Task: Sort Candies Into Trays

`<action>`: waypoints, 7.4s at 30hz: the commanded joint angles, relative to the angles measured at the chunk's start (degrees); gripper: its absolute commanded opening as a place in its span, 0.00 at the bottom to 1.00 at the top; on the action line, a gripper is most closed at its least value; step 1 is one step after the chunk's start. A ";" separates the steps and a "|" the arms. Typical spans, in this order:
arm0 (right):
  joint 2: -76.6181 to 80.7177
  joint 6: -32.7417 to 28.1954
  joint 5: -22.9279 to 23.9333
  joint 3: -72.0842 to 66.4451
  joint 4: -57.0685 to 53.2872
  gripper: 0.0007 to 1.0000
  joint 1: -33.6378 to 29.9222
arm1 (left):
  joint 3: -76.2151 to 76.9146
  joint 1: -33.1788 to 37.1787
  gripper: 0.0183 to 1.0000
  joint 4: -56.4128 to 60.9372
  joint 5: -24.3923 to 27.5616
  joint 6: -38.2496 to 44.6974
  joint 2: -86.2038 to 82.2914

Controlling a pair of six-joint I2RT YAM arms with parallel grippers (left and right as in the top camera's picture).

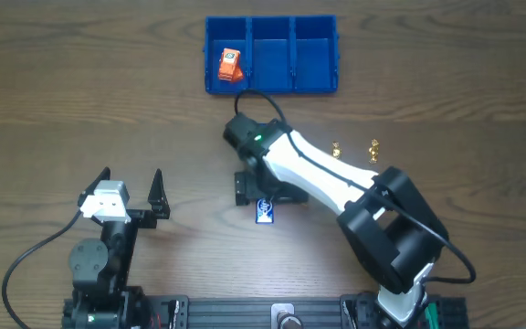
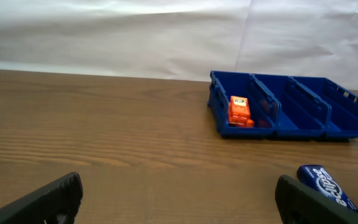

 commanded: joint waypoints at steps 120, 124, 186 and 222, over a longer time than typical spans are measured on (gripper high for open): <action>9.25 -14.91 11.47 42.97 -4.13 0.84 -11.58 | -1.05 0.35 1.00 -2.03 1.03 0.61 -0.31; 9.35 -11.54 6.62 38.93 -7.87 0.85 -10.34 | -1.05 0.37 1.00 -2.03 1.03 0.61 -0.31; 14.25 1.57 10.47 18.43 4.83 0.25 -7.65 | -1.05 0.37 1.00 -2.03 1.03 0.61 -0.31; 10.34 -19.47 26.71 25.46 32.76 0.25 -15.39 | -1.05 0.37 1.00 -2.03 1.05 0.61 -0.31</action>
